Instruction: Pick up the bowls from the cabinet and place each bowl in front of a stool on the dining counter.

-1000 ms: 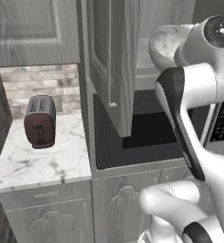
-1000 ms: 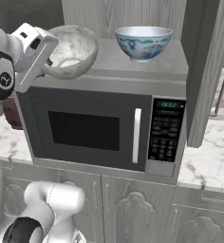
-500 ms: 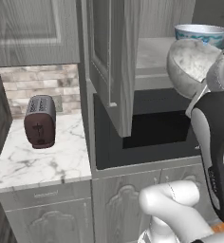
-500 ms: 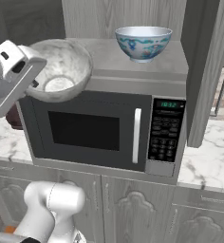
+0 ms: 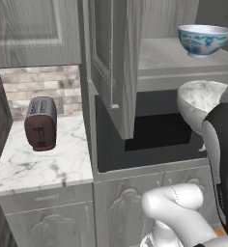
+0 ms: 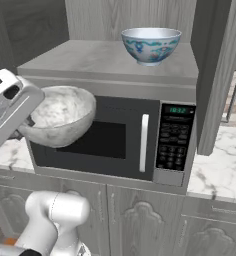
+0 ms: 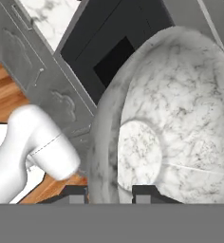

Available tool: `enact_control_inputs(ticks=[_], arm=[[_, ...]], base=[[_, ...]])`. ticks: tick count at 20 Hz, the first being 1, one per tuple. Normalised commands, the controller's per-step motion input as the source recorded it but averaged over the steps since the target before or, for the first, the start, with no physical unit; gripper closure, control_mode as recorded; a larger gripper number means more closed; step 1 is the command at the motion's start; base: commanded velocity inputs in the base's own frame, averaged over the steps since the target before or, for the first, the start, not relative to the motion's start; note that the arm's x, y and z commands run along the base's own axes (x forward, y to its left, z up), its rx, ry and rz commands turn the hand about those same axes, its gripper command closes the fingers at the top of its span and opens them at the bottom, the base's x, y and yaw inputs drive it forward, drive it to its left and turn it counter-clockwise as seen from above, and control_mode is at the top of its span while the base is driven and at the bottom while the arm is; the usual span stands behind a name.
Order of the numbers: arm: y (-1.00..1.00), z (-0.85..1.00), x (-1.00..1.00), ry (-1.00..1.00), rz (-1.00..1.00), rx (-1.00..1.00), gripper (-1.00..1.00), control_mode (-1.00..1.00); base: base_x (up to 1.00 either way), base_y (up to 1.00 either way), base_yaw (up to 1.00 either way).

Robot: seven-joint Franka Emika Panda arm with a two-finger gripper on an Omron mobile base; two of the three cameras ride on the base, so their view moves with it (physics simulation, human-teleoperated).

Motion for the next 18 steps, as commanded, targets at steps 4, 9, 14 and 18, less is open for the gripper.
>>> enact_control_inputs(ticks=[4,9,14,18], arm=[[-0.19,-0.45,-0.02,0.06,-0.05,-0.05,1.00,-1.00],[-0.15,-0.65,0.00,0.00,-0.08,-0.07,1.00,-1.00],[-0.15,-0.47,0.11,0.03,-0.06,-0.11,1.00,-1.00],[-0.13,-0.25,0.11,0.03,-0.05,-0.03,1.00,-1.00]], base=[[0.00,0.00,0.00],[0.00,0.00,0.00],[0.00,0.00,0.00],[0.00,0.00,0.00]])
